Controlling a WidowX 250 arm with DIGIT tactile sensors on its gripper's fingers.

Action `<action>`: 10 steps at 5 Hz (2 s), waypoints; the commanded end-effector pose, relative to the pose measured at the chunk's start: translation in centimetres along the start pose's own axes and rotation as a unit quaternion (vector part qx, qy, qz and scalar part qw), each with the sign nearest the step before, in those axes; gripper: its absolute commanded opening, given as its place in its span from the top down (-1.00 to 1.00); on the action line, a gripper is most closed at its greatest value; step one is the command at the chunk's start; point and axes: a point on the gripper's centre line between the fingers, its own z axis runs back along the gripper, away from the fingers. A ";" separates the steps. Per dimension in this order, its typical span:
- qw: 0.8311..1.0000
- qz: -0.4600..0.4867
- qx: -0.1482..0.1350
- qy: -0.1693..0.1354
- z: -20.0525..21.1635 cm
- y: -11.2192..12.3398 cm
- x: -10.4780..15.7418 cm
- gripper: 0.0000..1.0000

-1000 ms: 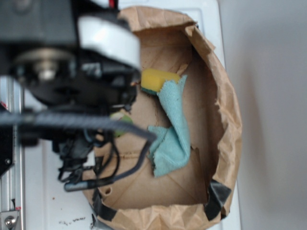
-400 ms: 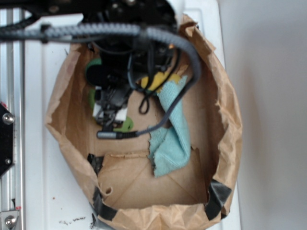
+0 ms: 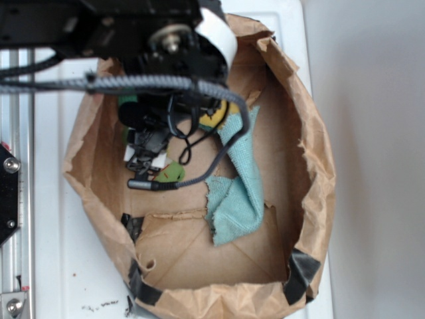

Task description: Grab the green ball.

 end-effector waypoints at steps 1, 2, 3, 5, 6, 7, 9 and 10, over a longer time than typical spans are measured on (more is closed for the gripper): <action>0.999 0.001 0.048 0.007 -1.3 0.9 0.2 -1.00; 0.999 0.001 0.048 0.007 -1.3 0.9 0.2 -1.00; 0.999 0.001 0.048 0.007 -1.3 0.9 0.2 -1.00; 0.998 -0.024 0.062 0.005 -3.1 2.3 0.0 -1.00; 0.997 -0.052 0.061 -0.011 -3.6 3.5 -1.0 -1.00; 0.996 -0.070 0.050 -0.032 -2.4 3.9 -2.3 -1.00; 0.994 -0.098 0.039 -0.031 -1.9 3.8 -3.4 -1.00; 0.994 -0.099 0.033 -0.031 -1.8 3.8 -3.8 -1.00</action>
